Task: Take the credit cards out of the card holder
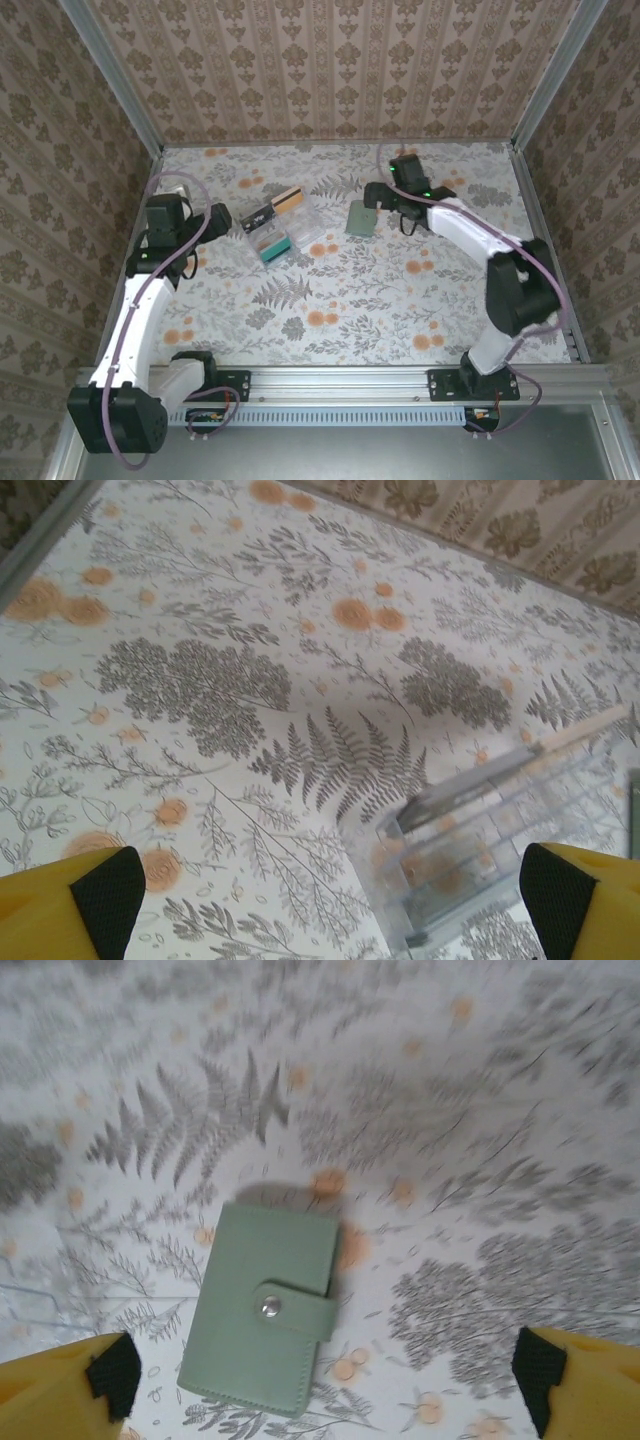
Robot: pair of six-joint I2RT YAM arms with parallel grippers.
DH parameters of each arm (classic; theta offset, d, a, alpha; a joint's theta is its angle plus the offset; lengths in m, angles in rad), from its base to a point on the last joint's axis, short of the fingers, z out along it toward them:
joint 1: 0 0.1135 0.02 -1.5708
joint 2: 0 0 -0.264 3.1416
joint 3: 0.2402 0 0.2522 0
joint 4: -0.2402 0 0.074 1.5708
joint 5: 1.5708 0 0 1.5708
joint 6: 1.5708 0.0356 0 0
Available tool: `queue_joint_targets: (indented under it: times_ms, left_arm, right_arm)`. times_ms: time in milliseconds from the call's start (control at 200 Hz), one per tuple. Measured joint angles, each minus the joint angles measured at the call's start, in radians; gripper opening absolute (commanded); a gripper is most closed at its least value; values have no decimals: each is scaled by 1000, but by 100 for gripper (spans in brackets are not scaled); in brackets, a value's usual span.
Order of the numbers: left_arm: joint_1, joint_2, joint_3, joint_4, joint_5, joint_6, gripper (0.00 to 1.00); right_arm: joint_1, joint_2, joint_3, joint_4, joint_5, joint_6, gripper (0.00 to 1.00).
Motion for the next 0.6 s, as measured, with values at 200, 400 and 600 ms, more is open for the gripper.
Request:
queue_joint_targets:
  times_ms: [200, 400, 600]
  left_arm:
    - [-40, -21, 0, -49, 13, -1, 100]
    - [-54, -31, 0, -90, 16, 0, 100]
    - [-57, -38, 0, -103, 16, 0, 100]
  right_arm:
    - [47, 238, 189, -111, 8, 37, 81]
    - [51, 398, 357, -201, -8, 51, 68]
    - [61, 430, 366, -242, -17, 48, 52]
